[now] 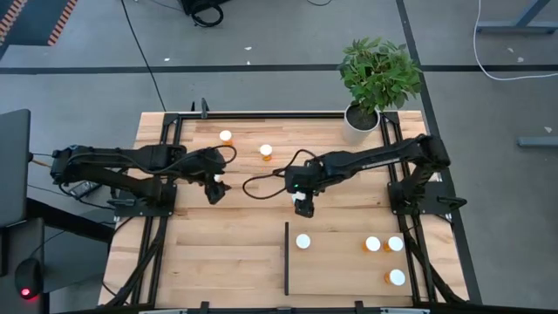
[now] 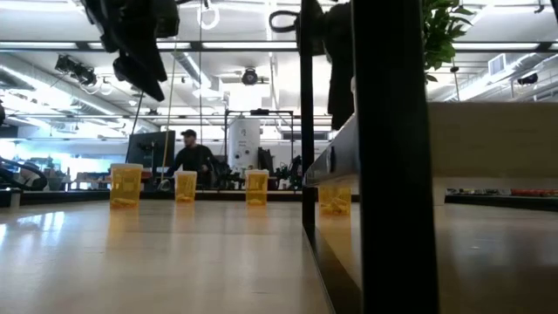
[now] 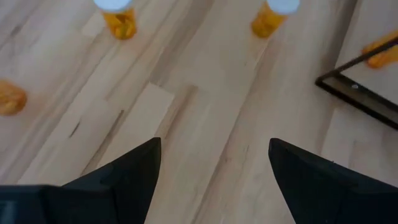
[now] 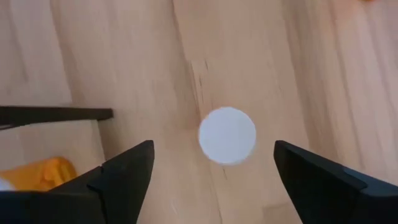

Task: Pick and place medicine bottles onto shelf by color
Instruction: Put the orange pill bottle on the shelf aligned with the other orange pill bottles

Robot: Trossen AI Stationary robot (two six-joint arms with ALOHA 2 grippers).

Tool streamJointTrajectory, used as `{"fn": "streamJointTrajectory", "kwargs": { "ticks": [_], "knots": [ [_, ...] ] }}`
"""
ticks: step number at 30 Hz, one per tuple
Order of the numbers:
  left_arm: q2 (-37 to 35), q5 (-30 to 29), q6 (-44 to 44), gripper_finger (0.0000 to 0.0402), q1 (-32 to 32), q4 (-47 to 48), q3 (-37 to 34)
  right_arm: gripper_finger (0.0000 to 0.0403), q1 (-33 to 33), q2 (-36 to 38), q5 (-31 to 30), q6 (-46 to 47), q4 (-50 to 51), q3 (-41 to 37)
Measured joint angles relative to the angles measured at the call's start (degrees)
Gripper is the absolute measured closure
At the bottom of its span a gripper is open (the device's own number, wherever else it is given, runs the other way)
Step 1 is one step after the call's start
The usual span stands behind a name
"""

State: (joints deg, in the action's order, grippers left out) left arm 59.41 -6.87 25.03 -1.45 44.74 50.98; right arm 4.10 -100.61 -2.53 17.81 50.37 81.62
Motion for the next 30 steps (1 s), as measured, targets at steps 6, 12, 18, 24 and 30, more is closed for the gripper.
{"fn": "streamJointTrajectory", "kwargs": {
  "ticks": [6, 12, 18, 24, 30],
  "knots": [
    [-0.8, -2.3, 1.8, 0.01, 0.0, -1.0, 0.0, 0.0063, -0.7, -3.3, -0.2, -0.6, -1.4, 0.0],
    [-0.8, -3.2, 4.0, 0.01, 0.0, -3.1, 0.0, 0.0063, -2.1, -6.7, -0.4, -0.7, -1.0, 0.0],
    [-0.8, -3.5, 5.6, 0.0102, 0.0, -4.8, 0.0, 0.0063, -2.6, -8.2, -0.1, -0.3, -2.3, 0.1],
    [-0.8, -3.5, 5.9, 0.0106, 0.0, -5.7, 0.0, 0.0063, -2.5, -8.6, 0.0, 0.3, -2.5, 0.1],
    [-0.8, -3.5, 6.0, 0.0107, 0.0, -5.8, 0.0, 0.007, -2.5, -8.6, -0.3, 2.0, -2.5, -0.1]
  ]
}}
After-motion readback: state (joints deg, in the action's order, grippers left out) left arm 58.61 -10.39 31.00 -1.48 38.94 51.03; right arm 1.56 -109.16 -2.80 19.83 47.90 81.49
